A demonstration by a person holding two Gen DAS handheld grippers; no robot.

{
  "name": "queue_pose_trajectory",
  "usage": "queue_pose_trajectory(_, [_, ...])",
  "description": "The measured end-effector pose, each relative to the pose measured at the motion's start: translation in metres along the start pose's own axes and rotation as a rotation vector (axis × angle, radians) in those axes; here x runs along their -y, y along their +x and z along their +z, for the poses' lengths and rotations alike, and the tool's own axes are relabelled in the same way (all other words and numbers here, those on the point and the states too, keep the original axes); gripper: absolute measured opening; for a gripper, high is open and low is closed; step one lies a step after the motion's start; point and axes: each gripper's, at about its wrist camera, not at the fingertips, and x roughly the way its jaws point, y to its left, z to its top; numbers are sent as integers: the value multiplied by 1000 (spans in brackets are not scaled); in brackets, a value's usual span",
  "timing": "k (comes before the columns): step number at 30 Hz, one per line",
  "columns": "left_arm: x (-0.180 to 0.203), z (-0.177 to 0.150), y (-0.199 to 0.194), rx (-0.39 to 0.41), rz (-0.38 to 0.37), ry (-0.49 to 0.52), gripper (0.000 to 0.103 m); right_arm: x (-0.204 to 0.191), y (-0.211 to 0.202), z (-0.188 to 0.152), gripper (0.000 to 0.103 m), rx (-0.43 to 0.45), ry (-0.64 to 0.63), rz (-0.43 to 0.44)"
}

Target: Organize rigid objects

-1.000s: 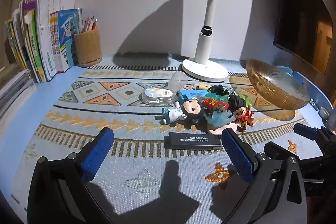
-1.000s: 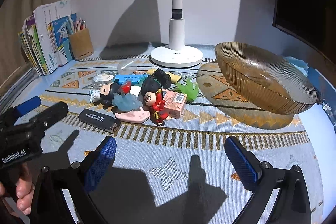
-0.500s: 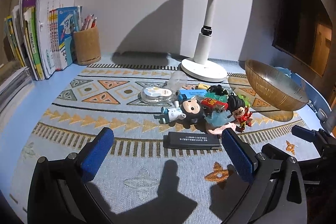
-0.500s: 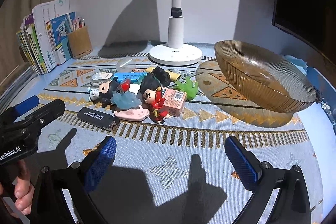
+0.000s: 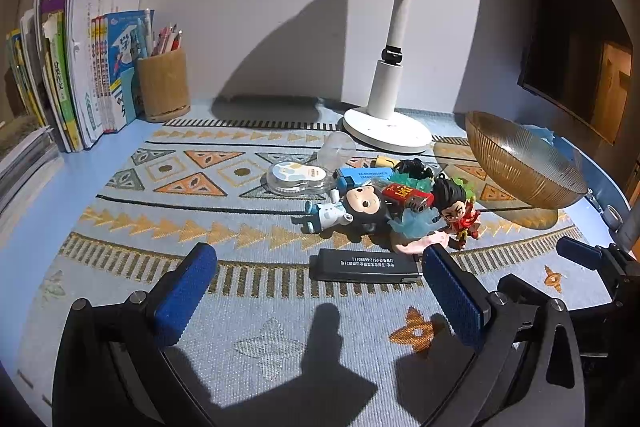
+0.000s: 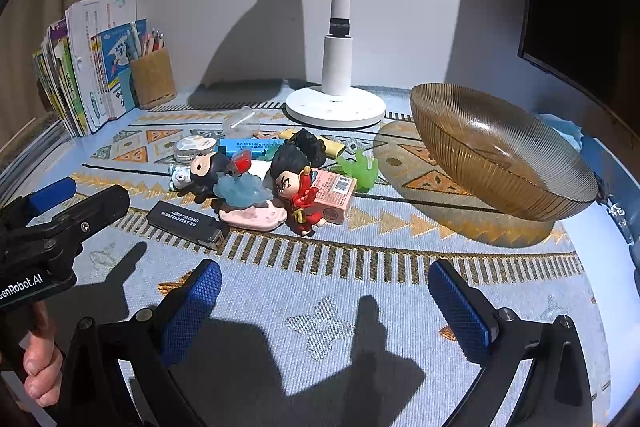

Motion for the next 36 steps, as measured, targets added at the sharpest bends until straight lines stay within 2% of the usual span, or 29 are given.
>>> queue_pose_trajectory(8, [0,-1,0,-3,-2,1,102,8,2,0,103,-13,52,19])
queue_pose_trajectory(17, [0,-2,0,-4,4,0,102,2,1,0,103,-5,16,-15])
queue_pose_trajectory(36, [1,-2,0,-3,6,-2,102,1,3,0,103,-9,16,-16])
